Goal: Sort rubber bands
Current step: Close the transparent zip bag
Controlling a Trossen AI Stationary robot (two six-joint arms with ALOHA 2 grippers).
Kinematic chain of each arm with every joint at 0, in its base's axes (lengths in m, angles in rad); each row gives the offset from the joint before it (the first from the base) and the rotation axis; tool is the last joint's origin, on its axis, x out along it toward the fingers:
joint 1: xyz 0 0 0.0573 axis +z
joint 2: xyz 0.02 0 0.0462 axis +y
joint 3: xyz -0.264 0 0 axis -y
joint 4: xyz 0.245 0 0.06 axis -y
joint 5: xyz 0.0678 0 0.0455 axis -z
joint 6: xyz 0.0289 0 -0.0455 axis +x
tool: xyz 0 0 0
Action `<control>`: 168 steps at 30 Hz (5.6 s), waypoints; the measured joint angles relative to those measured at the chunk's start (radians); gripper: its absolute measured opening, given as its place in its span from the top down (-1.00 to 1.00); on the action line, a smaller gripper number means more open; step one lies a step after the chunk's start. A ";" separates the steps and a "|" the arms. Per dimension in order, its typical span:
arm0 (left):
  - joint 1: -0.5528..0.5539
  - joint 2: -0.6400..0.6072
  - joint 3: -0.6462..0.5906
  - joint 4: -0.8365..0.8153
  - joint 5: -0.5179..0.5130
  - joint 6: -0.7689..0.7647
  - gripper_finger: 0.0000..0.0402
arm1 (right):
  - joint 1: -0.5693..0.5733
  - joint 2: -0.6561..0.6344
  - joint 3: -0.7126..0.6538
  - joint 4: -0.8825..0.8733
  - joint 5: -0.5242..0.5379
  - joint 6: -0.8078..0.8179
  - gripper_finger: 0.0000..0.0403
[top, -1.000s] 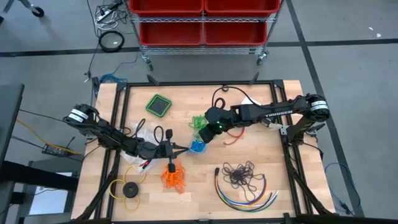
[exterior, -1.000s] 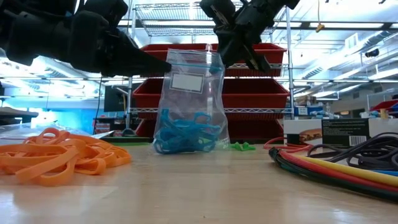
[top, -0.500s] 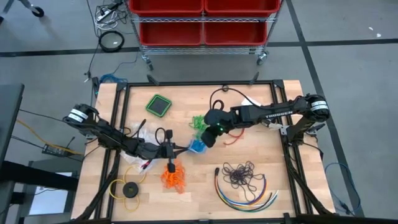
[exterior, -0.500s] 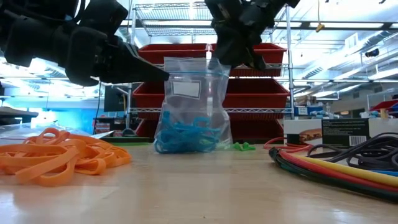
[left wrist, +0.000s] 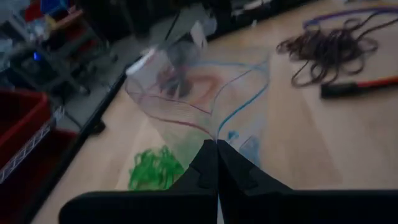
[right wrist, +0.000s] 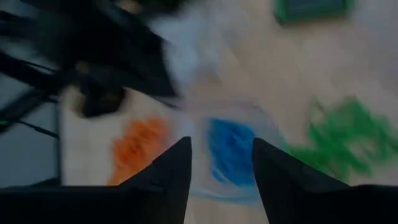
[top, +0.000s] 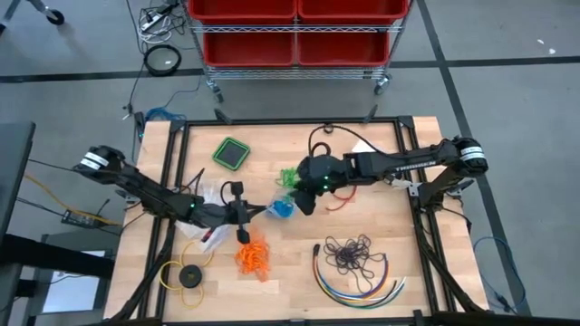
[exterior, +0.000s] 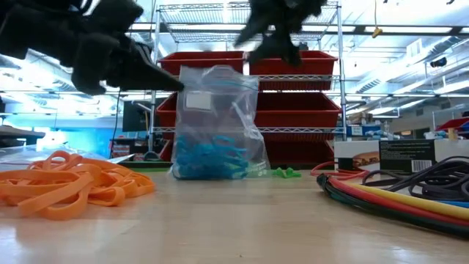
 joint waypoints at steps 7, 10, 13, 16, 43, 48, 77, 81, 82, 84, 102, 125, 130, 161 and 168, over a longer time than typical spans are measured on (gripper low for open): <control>0.010 -0.003 -0.001 -0.032 0.037 -0.028 1.00 | 0.092 0.063 0.070 0.137 -0.020 -0.236 0.22; 0.011 -0.003 0.000 -0.018 0.028 -0.020 1.00 | 0.100 0.119 0.132 0.094 -0.019 -0.249 0.22; 0.010 -0.003 0.000 -0.003 0.027 -0.019 1.00 | 0.096 0.174 0.210 0.031 -0.016 -0.267 0.22; 0.010 -0.003 0.000 0.003 0.026 -0.019 1.00 | 0.095 0.226 0.284 -0.031 0.001 -0.330 0.22; 0.006 -0.003 0.000 0.025 0.087 0.003 1.00 | 0.068 0.415 0.448 -0.225 0.087 -0.492 0.22; 0.007 -0.003 0.000 0.032 0.095 0.003 1.00 | 0.067 0.415 0.448 -0.251 0.078 -0.491 0.24; 0.006 -0.003 0.000 0.046 0.116 0.006 1.00 | 0.064 0.415 0.448 -0.351 0.050 -0.490 0.92; 0.006 -0.003 0.000 0.046 0.115 0.006 1.00 | 0.063 0.415 0.448 -0.370 0.050 -0.483 0.99; 0.006 -0.003 0.000 0.046 0.115 0.006 1.00 | 0.063 0.415 0.448 -0.371 0.050 -0.483 0.99; 0.006 -0.003 0.000 0.045 0.114 0.006 0.99 | 0.063 0.415 0.448 -0.371 0.050 -0.482 0.99; 0.063 -0.003 0.000 0.070 0.143 -0.107 0.43 | 0.062 0.415 0.448 -0.369 0.062 -0.466 1.00; 0.199 0.000 0.000 0.089 0.383 -0.211 0.51 | 0.059 0.415 0.447 -0.368 0.064 -0.466 1.00; 0.215 0.000 0.000 0.107 0.431 -0.213 0.61 | 0.058 0.415 0.447 -0.368 0.064 -0.466 1.00; 0.271 0.106 0.003 0.233 0.542 -0.271 0.63 | 0.056 0.415 0.447 -0.371 0.062 -0.466 1.00; 0.271 0.105 0.004 0.236 0.562 -0.262 0.65 | 0.057 0.415 0.447 -0.371 0.062 -0.466 1.00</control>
